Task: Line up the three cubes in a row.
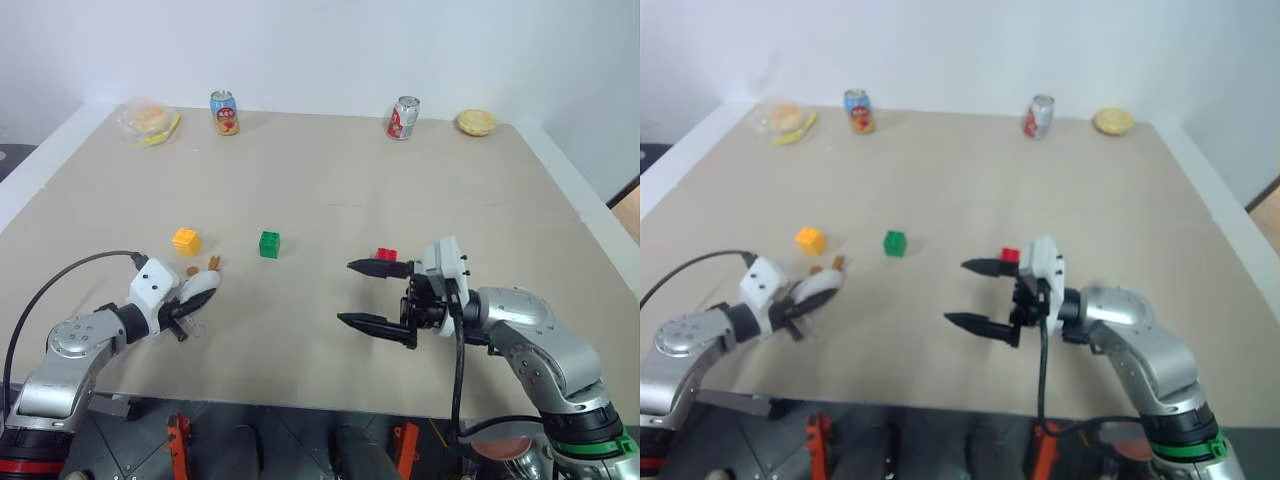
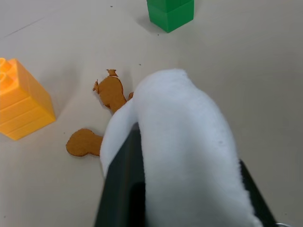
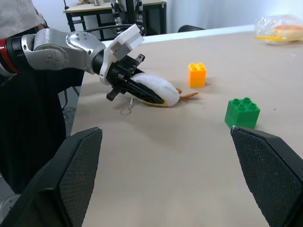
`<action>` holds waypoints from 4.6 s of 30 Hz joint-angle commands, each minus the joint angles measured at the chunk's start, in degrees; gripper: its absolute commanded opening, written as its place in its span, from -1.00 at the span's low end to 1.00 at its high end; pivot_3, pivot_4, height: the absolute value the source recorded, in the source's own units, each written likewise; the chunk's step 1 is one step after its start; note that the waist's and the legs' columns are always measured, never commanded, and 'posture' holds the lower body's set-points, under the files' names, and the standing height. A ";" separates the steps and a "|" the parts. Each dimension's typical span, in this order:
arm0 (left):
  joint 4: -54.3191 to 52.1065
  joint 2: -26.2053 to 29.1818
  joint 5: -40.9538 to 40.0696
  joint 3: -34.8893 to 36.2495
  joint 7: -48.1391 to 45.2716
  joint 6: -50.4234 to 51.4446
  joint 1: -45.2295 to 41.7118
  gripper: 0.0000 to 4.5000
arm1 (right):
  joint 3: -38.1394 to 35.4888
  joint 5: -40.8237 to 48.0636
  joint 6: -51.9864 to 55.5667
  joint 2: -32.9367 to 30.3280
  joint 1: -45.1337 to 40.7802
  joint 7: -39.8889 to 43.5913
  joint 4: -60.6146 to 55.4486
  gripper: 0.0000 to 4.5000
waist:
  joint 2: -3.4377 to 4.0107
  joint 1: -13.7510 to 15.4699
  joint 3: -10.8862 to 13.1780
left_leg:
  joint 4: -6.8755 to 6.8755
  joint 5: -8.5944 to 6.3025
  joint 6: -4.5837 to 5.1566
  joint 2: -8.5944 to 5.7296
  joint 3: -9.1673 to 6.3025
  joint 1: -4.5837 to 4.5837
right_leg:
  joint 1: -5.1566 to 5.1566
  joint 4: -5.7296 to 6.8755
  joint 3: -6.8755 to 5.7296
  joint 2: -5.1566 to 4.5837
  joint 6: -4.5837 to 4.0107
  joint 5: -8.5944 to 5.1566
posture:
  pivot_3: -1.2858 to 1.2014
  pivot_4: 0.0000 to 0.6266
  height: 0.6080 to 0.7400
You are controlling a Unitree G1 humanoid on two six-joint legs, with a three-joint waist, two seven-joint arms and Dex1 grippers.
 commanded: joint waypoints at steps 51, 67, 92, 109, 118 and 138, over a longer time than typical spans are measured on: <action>21.15 -7.79 5.29 24.79 53.51 0.20 -22.17 0.99 | -3.95 3.32 -0.45 7.91 -11.53 -2.63 5.64 1.00 | -0.14 -0.04 -0.02 | 0.38 0.15 0.01 0.09 -0.39 -0.42 | -0.15 -0.01 -0.22 0.28 0.35 0.63 | 0.03 -0.52 0.90; -8.68 -11.30 -12.64 -0.83 9.85 2.02 -17.07 0.99 | 1.88 -18.91 -22.85 -1.60 -31.04 17.93 57.01 1.00 | -0.09 -0.77 0.03 | 0.35 0.17 0.07 0.02 0.07 -0.37 | -0.21 -0.11 0.16 0.17 0.50 0.70 | 0.03 -0.52 0.90; -13.87 -8.05 -13.92 -7.06 -4.50 6.98 -12.31 1.00 | 1.31 -28.84 -35.55 6.49 -38.62 19.84 83.97 -0.03 | 0.05 -1.72 0.12 | 0.45 0.14 0.12 -0.02 0.02 -0.34 | -0.12 -0.05 0.27 0.21 0.51 0.57 | 0.03 -0.52 0.90; -10.94 -0.57 -10.15 -9.34 -20.39 0.56 -9.96 1.00 | 4.83 -20.54 -14.17 2.61 -19.20 25.68 31.33 -0.45 | 0.12 -1.54 0.14 | 0.38 0.12 0.09 0.01 -0.05 -0.38 | -0.19 -0.02 0.17 0.20 0.31 0.35 | 0.03 -0.52 0.90; -8.75 -1.38 -9.09 -10.26 -22.90 -0.60 -11.41 1.00 | 8.49 -24.36 -12.44 1.63 -10.74 18.46 21.67 -0.45 | 0.10 -1.55 0.13 | 0.46 0.13 0.09 0.00 0.04 -0.37 | -0.19 -0.02 0.20 0.13 0.29 0.38 | 0.03 -0.52 0.90; -13.96 -19.63 -5.86 -4.31 12.14 8.50 -11.56 1.00 | -0.41 -6.66 2.13 0.67 -10.82 12.18 7.22 0.99 | 0.04 -1.21 0.10 | 0.51 0.13 0.10 -0.01 -0.07 -0.39 | -0.11 -0.03 0.17 0.16 0.63 0.56 | 0.03 -0.52 0.90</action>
